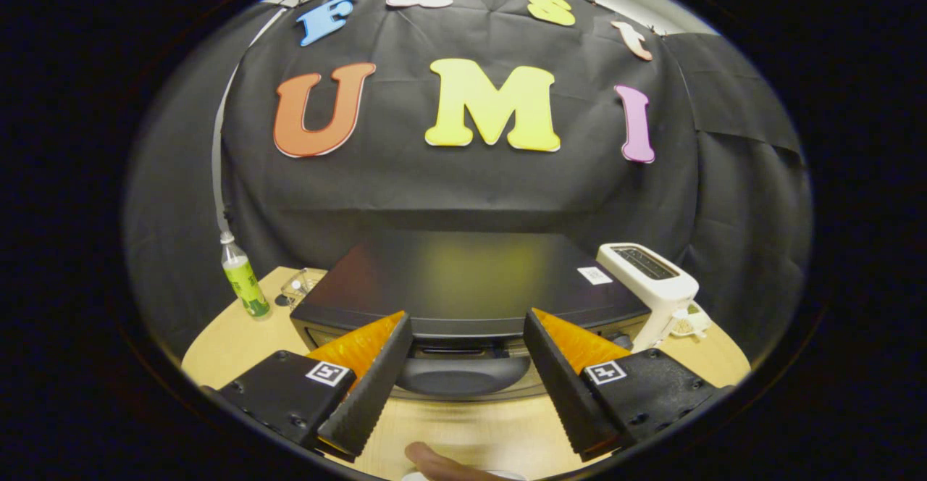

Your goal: Open the toaster oven, put the food inside, and close the toaster oven door.

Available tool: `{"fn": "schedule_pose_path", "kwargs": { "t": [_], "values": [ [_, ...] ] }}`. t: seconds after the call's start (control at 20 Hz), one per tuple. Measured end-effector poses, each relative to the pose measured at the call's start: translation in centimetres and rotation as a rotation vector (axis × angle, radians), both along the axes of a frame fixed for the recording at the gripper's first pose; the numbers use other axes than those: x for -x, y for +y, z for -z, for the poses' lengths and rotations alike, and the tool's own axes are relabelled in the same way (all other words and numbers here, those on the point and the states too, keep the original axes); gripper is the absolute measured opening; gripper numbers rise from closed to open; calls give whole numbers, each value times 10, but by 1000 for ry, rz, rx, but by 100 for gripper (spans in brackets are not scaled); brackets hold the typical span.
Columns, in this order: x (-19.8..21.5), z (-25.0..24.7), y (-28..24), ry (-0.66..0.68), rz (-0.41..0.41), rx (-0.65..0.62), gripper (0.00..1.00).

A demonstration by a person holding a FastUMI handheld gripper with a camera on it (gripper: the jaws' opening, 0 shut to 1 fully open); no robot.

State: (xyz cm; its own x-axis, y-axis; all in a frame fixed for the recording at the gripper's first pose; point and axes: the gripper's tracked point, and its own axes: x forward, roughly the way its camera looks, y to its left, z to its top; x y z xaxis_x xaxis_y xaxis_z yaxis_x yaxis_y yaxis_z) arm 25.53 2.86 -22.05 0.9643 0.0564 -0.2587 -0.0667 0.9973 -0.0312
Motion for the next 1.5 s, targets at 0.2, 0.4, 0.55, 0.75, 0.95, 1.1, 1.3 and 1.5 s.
{"fn": "schedule_pose_path", "kwargs": {
  "t": [0.2, 0.4, 0.55, 0.75, 0.95, 1.1, 1.3, 1.5],
  "values": [
    [0, 4, 6, 7, -10, -35, 100],
    [5, 9, 4, 30, -4, -23, 100],
    [14, 12, 2, 52, -2, -24, 100],
    [30, 19, 2, 108, -13, -6, 100],
    [51, 32, -2, 186, -23, -4, 100],
    [69, 39, -4, 193, -24, 16, 100],
    [87, 52, -5, 169, -37, 21, 100],
    [100, 68, -7, 142, -29, 37, 100]
  ]
}}
